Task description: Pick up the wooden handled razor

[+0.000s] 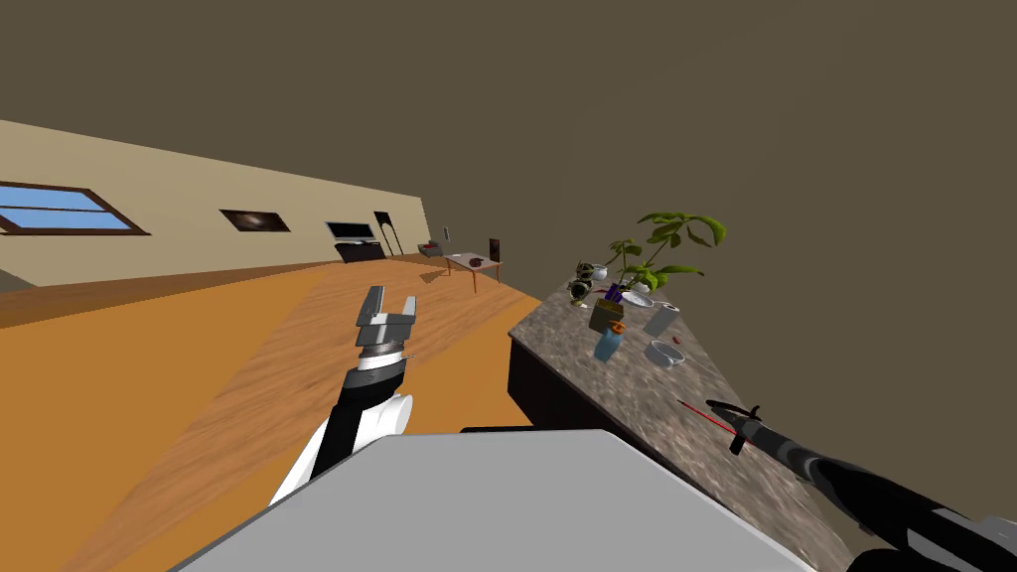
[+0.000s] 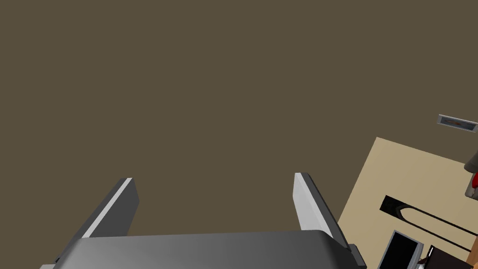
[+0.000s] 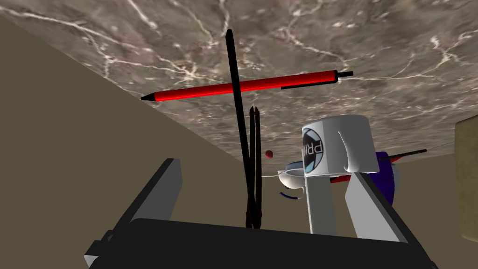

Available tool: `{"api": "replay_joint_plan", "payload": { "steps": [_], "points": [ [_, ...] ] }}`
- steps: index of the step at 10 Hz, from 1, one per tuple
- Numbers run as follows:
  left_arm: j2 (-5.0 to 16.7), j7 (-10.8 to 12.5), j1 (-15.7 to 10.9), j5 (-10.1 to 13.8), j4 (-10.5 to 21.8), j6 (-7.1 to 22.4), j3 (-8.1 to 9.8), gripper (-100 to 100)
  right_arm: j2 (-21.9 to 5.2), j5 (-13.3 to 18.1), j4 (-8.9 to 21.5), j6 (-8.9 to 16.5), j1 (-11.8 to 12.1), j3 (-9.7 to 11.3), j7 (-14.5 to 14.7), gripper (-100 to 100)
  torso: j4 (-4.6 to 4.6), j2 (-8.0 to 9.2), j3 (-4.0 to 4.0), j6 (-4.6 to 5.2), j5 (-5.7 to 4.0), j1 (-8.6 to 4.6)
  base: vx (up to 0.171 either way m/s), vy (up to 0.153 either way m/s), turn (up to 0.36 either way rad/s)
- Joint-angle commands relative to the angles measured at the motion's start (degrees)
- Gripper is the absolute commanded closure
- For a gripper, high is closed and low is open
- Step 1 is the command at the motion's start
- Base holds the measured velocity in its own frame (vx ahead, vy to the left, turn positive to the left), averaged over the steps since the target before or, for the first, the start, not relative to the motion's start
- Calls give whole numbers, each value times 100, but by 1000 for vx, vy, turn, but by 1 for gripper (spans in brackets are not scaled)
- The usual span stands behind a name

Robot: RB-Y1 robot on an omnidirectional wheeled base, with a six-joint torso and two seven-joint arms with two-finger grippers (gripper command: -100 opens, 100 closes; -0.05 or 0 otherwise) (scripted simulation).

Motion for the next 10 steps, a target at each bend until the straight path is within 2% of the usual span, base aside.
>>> {"api": "replay_joint_plan", "payload": {
  "steps": [1,5,6,7,8,10],
  "points": [
    [0,0,0,0,0,0,0,0,-147,1,171,204,9,77,-22,-100,0,0,0,0,0,0,25,-3,138],
    [0,0,0,0,0,0,0,0,-478,-26,372,686,94,187,-92,-100,1,5,3,2,-1,-3,17,-8,120],
    [0,0,0,0,0,0,0,0,-397,-1,259,645,138,115,-78,-100,1,6,3,3,-1,-4,8,-7,17],
    [0,0,0,0,0,0,0,0,-406,-3,259,676,142,114,-83,0,3,10,6,6,-2,-2,0,0,0],
    [0,0,0,0,0,0,0,0,-370,68,210,816,-27,220,-89,-100,3,13,8,6,-1,1,5,-37,-4],
    [1,0,0,0,0,0,1,0,-324,162,145,1006,-253,362,-97,-100,4,15,9,5,-6,-23,-7,-71,3]
  ]
}}
